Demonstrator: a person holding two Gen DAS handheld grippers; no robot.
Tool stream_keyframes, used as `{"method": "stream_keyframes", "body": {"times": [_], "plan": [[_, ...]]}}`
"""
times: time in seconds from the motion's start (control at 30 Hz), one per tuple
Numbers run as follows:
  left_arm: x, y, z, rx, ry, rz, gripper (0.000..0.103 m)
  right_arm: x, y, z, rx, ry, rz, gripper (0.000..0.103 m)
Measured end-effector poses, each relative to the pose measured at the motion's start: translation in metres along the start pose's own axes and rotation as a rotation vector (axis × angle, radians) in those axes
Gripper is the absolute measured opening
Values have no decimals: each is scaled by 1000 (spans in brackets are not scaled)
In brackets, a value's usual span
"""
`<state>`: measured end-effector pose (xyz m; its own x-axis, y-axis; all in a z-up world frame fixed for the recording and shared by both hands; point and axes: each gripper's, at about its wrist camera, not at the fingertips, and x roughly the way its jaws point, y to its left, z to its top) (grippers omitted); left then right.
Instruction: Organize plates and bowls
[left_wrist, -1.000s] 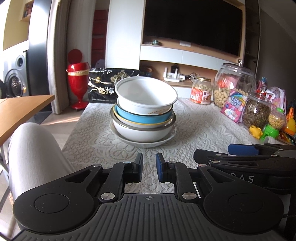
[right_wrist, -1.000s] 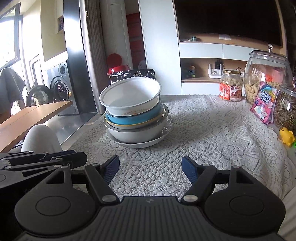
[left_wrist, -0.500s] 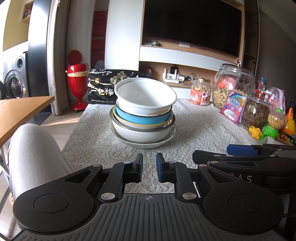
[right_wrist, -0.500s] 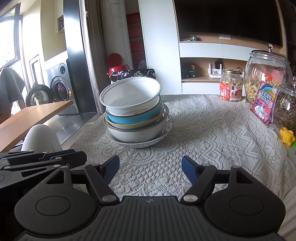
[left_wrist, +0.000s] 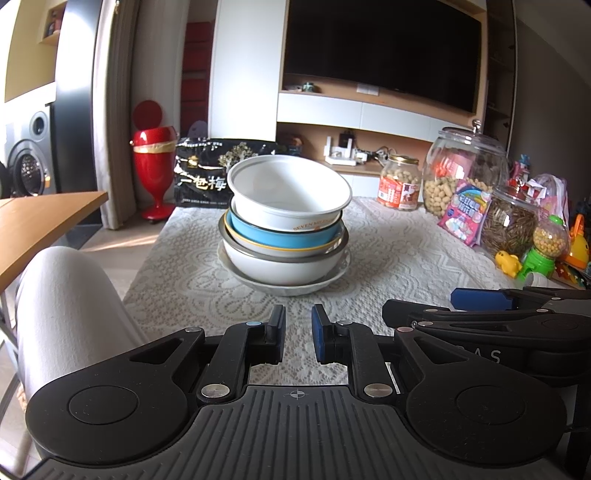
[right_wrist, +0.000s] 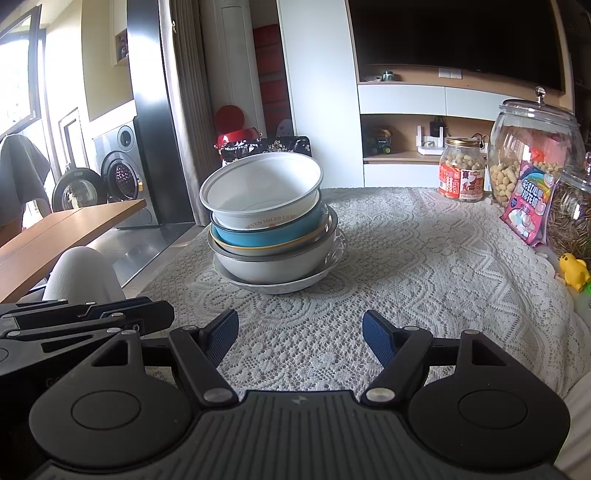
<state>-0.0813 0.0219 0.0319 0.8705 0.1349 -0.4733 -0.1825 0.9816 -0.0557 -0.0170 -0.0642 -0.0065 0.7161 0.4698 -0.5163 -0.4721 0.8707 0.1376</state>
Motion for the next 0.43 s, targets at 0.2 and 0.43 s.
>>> {"method": "stream_keyframes", "body": {"times": [0.2,0.43], "plan": [[0,0,1,2,0,-6,18,0,0,0,0,0,0,75],[1,2,0,-9,8,-19,17,1,1,-2,-1,8,7,75]]}}
